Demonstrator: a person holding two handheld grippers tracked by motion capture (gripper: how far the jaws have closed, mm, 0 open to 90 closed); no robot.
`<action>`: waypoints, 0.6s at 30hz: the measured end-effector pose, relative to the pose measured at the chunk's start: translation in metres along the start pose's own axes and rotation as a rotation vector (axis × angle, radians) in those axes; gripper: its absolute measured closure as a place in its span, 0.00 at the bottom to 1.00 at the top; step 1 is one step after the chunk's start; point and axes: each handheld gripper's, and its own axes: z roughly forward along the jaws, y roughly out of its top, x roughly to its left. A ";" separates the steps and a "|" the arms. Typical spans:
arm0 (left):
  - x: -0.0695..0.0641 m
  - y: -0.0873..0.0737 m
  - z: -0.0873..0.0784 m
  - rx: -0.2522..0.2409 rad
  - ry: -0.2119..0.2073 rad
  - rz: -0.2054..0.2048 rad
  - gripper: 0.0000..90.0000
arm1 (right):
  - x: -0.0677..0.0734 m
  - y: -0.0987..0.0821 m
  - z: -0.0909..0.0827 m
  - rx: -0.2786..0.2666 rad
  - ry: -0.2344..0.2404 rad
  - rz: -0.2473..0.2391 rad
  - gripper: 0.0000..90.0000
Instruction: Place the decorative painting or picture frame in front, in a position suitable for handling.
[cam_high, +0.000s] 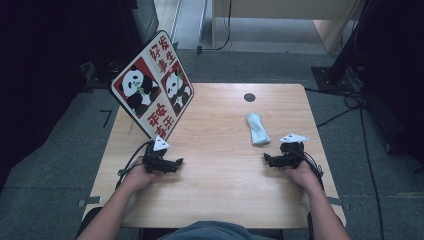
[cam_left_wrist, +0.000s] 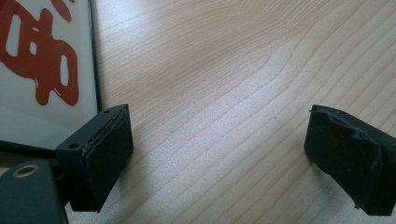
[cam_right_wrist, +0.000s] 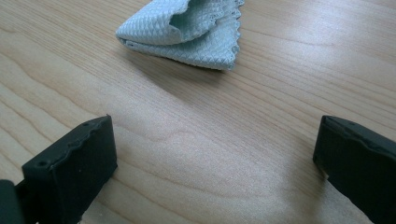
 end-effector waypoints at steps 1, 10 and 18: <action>0.000 0.000 0.000 0.001 -0.002 0.003 0.09 | 0.000 0.000 0.000 0.001 0.001 -0.001 0.00; 0.005 0.000 0.000 0.000 -0.038 0.034 0.09 | -0.001 0.001 0.001 0.001 0.003 -0.007 0.00; 0.007 0.003 -0.002 0.008 -0.038 0.021 0.17 | -0.002 0.001 0.001 0.000 0.001 -0.010 0.00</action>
